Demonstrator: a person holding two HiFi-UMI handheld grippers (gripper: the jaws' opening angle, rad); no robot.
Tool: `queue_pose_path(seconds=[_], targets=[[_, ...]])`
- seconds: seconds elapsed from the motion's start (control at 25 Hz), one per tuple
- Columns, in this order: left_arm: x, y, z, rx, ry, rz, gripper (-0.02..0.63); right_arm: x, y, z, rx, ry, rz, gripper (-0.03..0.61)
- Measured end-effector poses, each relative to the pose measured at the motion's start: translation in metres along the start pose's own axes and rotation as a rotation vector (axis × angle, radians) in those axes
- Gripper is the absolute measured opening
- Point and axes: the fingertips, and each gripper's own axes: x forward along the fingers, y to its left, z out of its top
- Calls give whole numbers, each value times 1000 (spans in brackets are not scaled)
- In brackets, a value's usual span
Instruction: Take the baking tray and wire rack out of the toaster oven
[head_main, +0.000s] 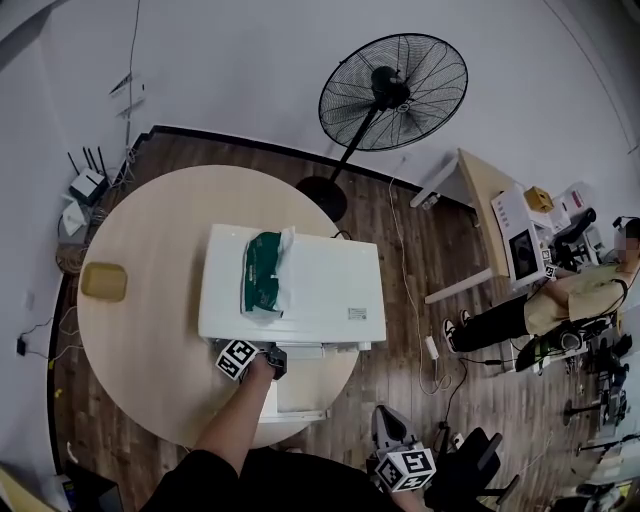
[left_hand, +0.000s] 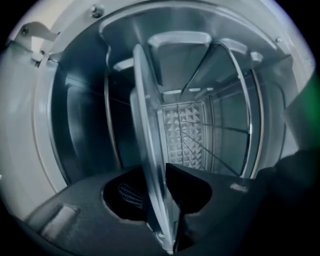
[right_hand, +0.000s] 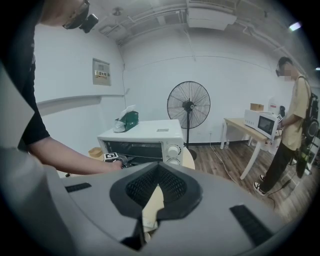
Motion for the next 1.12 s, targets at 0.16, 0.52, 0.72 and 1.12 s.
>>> queue_pose_path(seconds=[0.16, 0.52, 0.72, 1.12], targets=[[3, 7, 12, -39, -56, 25, 63, -5, -1, -5, 5, 4, -11, -10], [-11, 12, 7, -99, -73, 45, 28, -23, -8, -18, 13, 2, -8, -9], [-33, 12, -2, -110, -80, 36, 26, -33, -9, -25, 12, -10, 15, -9], [-102, 20, -28, -136, -77, 33, 25, -56, -7, -42, -1, -23, 84, -9]])
